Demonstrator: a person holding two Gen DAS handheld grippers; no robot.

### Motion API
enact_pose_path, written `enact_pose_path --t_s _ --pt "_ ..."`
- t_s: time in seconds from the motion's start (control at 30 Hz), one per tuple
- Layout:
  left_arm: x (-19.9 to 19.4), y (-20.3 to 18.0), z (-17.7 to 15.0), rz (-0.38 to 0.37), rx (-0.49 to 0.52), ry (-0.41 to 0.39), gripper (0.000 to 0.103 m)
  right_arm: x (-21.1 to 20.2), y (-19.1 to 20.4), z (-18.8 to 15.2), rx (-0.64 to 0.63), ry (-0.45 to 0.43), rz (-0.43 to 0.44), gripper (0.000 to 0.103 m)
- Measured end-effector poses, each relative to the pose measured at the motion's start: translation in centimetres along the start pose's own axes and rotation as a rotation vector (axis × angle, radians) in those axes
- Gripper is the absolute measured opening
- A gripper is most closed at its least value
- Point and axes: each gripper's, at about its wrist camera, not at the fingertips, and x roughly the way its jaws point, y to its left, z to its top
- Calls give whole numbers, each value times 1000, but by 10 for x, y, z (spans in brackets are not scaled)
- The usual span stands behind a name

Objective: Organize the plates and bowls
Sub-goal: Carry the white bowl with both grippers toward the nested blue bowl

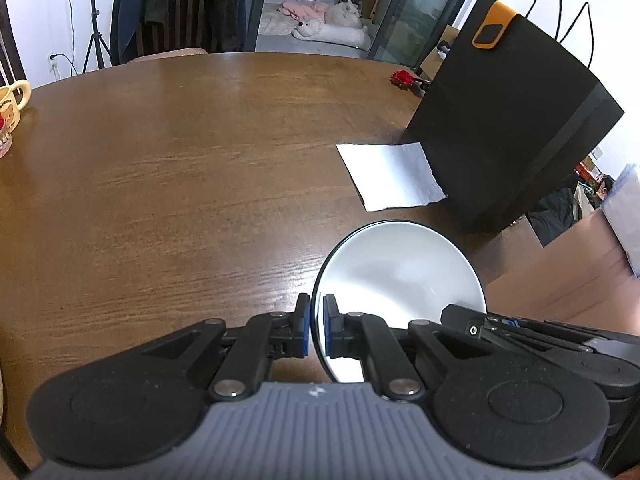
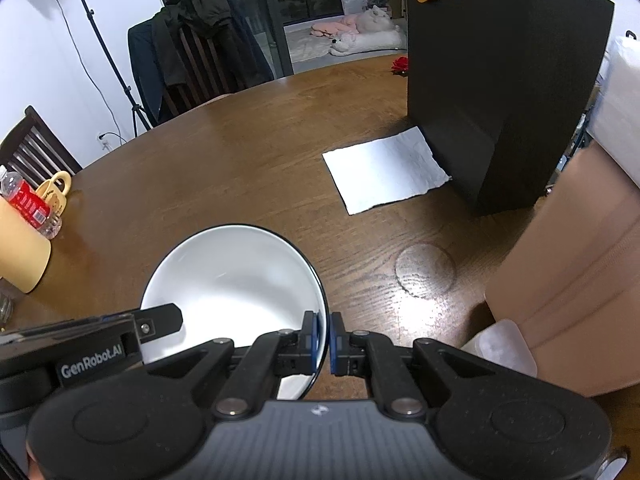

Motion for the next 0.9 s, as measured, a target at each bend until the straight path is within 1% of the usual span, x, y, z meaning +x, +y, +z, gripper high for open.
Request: enact_pose_path --t_s 0.23,0.43,0.9 --pt "-3 0 -7 0 1 -1 7 -3 -1 -5 -1 0 0 6" --pt "-11 2 -22 2 -2 2 7 -5 -1 -9 -3 3 1 6" --pt "-23 7 -44 6 -9 11 7 -14 -2 -31 -8 11 6 6"
